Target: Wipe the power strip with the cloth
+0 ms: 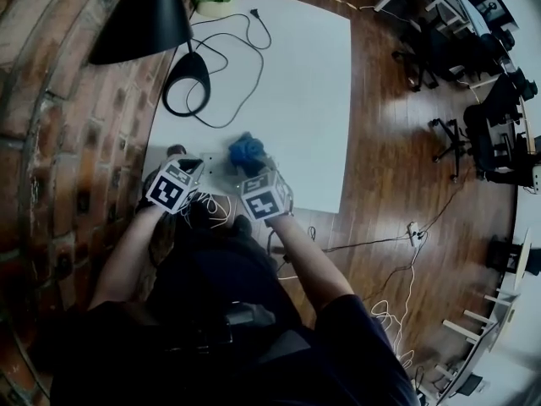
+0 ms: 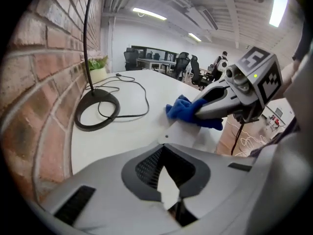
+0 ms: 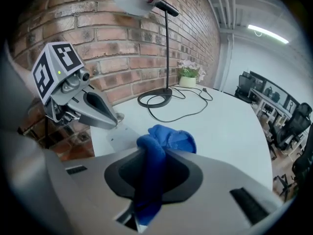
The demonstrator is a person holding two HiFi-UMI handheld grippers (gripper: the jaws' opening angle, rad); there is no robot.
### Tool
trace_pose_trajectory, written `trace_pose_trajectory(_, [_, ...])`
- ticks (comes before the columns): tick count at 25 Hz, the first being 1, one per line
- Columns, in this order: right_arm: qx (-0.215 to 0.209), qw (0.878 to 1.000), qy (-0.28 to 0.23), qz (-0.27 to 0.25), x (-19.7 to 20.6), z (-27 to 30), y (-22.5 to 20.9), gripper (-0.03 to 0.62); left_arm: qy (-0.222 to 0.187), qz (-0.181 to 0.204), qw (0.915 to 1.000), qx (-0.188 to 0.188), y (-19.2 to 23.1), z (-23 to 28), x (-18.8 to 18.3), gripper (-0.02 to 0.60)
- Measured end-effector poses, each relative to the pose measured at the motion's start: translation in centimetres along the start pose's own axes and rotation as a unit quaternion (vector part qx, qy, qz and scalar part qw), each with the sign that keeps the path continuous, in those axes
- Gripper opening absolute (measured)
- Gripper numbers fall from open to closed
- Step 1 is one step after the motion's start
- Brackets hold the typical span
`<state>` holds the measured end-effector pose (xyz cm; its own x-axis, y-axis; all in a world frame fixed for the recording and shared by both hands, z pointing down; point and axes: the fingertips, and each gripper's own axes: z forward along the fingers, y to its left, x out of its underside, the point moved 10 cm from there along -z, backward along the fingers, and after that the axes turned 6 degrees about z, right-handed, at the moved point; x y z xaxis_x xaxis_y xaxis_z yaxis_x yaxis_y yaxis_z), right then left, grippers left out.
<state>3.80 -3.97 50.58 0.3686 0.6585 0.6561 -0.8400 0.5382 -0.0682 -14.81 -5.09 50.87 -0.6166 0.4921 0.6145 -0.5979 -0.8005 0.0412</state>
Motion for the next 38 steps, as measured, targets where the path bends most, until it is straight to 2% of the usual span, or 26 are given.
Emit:
trace_pose_trajectory(3, [0.003, 1.000, 0.000, -0.002, 0.1, -0.2, 0.0, 0.064, 0.003, 0.011, 0.9999, 0.009, -0.7, 0.1, 0.0, 0.004])
trace_pose_trajectory(9, [-0.004, 1.000, 0.010, 0.001, -0.4, 0.3, 0.4, 0.064, -0.005, 0.004, 0.9999, 0.010, -0.6, 0.0, 0.1, 0.006])
trace_pose_trajectory(19, [-0.061, 0.996, 0.010, -0.071, -2.9, 2.7, 4.6, 0.064, -0.005, 0.006, 0.9999, 0.013, -0.6, 0.2, 0.1, 0.006])
trace_pose_trajectory(23, [-0.079, 0.993, 0.018, -0.082, -3.5, 3.3, 5.6, 0.064, -0.008, 0.001, 0.9999, 0.008, -0.6, 0.1, 0.3, 0.008])
trace_pose_trajectory(27, [-0.085, 0.994, 0.022, -0.063, -3.6, 3.5, 5.7, 0.063, -0.009, -0.006, 0.9999, 0.006, -0.6, 0.1, 0.3, 0.008])
trace_pose_trajectory(32, [-0.095, 0.995, 0.006, 0.022, -3.4, 3.3, 5.5, 0.063, -0.008, 0.003, 0.9998, -0.016, -0.9, 0.1, 0.3, 0.008])
trace_pose_trajectory(34, [-0.095, 0.995, -0.005, 0.022, -3.1, 3.1, 5.7, 0.064, -0.007, 0.014, 0.9995, -0.028, -1.0, 0.1, 0.3, 0.008])
trace_pose_trajectory(38, [-0.131, 0.990, -0.005, 0.047, -2.9, 2.8, 4.9, 0.064, 0.003, 0.030, 0.9987, -0.041, -1.2, 0.2, 0.2, 0.008])
